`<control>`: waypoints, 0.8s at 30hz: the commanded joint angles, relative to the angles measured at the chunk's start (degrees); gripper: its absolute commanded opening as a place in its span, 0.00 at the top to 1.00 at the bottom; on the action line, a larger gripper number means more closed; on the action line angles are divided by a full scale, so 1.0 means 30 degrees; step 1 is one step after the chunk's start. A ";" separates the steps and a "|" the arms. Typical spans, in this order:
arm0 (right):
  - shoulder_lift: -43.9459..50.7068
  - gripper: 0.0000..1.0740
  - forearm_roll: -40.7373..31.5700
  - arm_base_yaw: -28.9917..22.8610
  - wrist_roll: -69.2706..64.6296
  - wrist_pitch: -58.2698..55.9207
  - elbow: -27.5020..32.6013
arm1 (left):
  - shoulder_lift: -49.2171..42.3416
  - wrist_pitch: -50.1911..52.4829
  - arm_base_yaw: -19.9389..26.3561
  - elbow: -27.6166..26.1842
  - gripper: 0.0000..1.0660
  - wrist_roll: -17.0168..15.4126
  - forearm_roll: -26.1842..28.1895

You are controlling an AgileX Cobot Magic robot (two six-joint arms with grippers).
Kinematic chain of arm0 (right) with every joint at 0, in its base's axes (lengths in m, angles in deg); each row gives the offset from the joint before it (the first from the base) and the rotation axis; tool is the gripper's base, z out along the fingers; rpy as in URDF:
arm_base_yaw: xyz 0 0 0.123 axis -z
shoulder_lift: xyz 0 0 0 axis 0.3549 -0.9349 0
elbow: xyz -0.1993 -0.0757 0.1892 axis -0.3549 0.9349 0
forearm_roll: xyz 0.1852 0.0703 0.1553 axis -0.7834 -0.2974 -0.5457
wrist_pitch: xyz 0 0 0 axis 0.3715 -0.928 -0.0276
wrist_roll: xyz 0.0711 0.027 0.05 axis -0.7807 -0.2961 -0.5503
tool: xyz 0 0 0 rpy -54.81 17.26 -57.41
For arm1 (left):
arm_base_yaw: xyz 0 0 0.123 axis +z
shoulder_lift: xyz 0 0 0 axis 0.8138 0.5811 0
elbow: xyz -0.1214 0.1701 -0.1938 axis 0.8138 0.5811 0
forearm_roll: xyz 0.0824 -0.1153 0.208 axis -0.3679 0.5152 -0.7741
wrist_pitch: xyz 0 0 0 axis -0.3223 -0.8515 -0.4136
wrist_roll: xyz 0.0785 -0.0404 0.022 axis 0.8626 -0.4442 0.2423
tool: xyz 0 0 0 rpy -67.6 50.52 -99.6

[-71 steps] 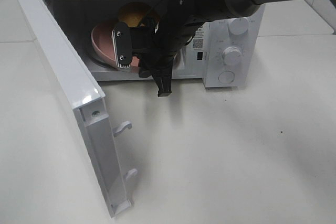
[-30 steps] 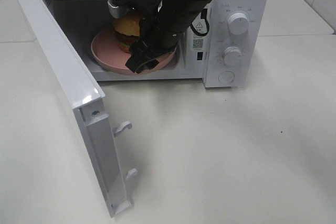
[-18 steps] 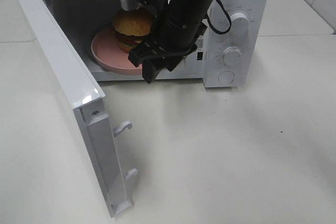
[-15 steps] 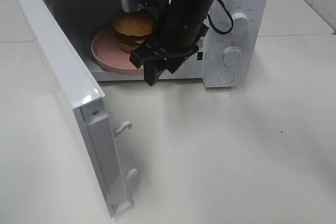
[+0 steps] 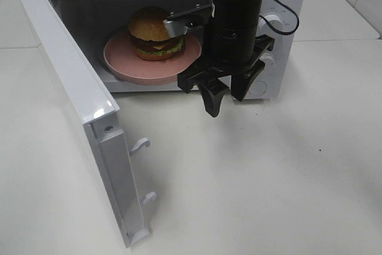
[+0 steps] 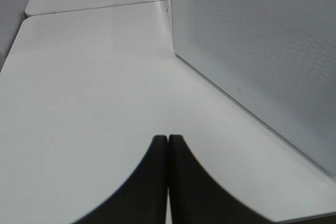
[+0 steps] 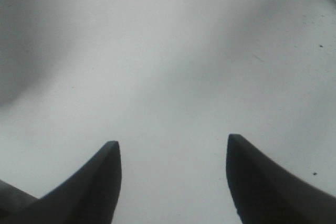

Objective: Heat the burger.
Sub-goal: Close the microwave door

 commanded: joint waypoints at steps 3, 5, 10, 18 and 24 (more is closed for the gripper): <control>0.1127 0.48 0.1623 0.0076 -0.1050 -0.0688 0.1261 | -0.0363 0.0210 0.0076 0.0000 1.00 -0.0019 0.0019; 0.1394 0.48 0.1662 0.0229 -0.1031 -0.0688 0.1662 | -0.0363 0.0210 0.0076 0.0000 1.00 -0.0019 0.0019; 0.2769 0.48 0.1585 0.1451 -0.1184 -0.0688 0.3476 | -0.0363 0.0210 0.0076 0.0000 1.00 -0.0019 0.0019; 0.6264 0.48 0.1566 0.5157 -0.2235 -0.0382 0.6283 | -0.0363 0.0210 0.0076 0.0000 1.00 -0.0019 0.0019; 0.8671 0.48 0.1566 0.7105 -0.2655 -0.0210 0.7773 | -0.0363 0.0210 0.0076 0.0000 1.00 -0.0019 0.0019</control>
